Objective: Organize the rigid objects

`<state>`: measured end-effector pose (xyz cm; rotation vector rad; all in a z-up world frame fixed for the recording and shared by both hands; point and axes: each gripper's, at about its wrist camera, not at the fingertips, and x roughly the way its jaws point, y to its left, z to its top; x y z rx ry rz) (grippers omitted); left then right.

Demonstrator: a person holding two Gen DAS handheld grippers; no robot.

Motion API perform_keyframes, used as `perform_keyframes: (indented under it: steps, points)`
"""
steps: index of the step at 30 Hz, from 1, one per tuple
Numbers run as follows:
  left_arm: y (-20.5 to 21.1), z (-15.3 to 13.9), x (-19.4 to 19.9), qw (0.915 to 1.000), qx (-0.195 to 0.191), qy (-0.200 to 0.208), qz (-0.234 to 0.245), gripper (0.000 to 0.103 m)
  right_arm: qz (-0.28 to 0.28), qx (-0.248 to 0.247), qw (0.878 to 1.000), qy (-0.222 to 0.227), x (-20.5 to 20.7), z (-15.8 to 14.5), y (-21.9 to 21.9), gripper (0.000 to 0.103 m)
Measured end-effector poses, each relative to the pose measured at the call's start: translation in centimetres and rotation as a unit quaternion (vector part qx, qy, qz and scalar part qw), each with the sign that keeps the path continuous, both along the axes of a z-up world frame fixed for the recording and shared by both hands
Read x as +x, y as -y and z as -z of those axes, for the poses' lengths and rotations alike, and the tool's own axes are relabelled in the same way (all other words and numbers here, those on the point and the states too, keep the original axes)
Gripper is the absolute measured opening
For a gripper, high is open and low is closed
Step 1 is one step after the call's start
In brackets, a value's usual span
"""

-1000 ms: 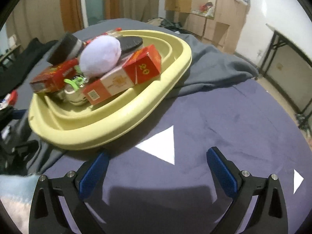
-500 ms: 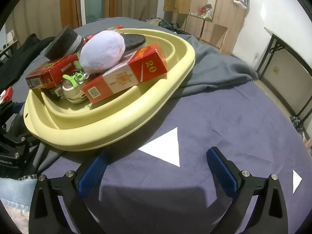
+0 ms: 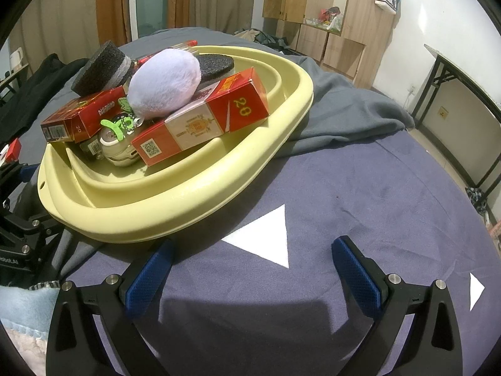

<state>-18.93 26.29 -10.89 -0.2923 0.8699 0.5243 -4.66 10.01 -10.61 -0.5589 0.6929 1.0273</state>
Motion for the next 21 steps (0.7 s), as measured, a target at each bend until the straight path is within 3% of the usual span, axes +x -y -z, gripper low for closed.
perform_keyframes:
  steps: [21]
  points:
    - [0.13, 0.13, -0.16, 1.0, 0.0, 0.0, 0.0, 0.103, 0.0, 0.0, 1.0, 0.0, -0.02, 0.02, -0.06, 0.103]
